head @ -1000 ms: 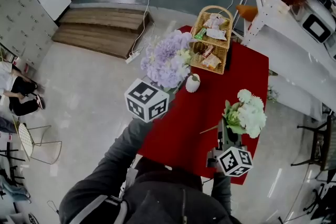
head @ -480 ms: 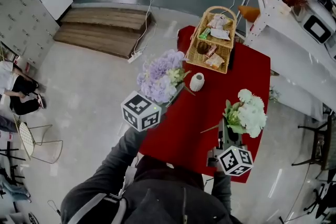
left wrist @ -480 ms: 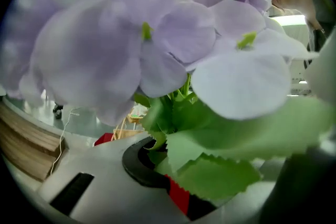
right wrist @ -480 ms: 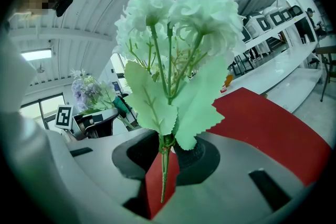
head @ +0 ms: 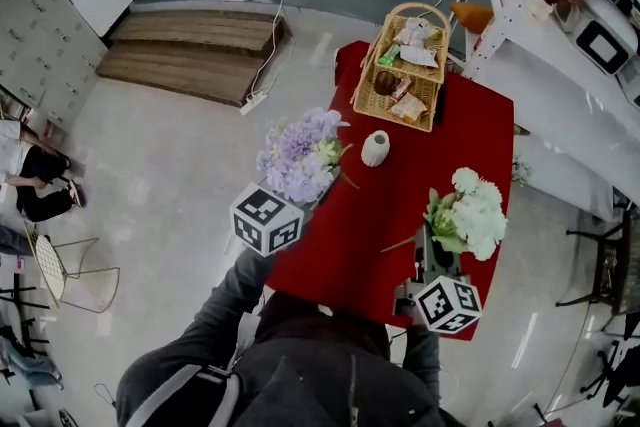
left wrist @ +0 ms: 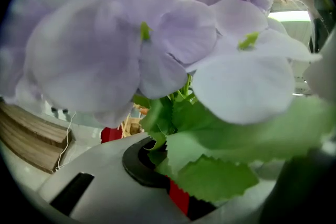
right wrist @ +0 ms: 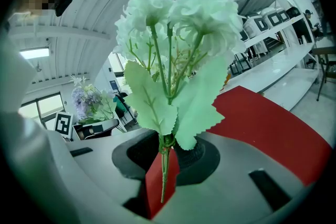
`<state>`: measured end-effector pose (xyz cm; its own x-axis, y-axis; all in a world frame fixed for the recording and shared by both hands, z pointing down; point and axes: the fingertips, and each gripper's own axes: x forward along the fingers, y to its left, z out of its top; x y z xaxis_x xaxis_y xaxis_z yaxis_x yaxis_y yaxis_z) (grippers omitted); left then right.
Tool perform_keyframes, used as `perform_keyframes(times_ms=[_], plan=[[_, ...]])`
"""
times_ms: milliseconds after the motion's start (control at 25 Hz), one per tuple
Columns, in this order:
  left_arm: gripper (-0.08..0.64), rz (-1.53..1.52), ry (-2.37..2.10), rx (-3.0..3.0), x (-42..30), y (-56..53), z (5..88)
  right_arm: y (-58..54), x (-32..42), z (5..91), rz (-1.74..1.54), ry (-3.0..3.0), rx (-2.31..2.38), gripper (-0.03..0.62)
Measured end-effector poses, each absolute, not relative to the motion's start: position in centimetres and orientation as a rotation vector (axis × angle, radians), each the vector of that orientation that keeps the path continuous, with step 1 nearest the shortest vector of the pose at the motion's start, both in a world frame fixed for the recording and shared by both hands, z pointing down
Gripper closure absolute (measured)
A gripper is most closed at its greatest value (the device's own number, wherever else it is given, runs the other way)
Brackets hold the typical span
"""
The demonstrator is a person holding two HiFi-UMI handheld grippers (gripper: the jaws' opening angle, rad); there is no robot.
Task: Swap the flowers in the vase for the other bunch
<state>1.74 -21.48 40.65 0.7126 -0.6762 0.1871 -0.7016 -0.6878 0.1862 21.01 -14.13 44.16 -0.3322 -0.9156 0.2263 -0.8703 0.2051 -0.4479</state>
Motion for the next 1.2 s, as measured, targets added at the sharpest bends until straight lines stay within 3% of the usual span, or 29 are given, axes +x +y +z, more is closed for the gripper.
perform_keyframes(times_ms=[840,1200], plan=[[0.512,0.190,-1.100,2.654,1.6,-20.9,41.9,-13.9,21.3,43.7,-0.757,2.355,-1.778,0.518],[0.512,0.265,-1.136,2.686,2.2,-19.9,42.3,-16.8,23.5,38.3,-0.509,2.426,-1.778,0.518]])
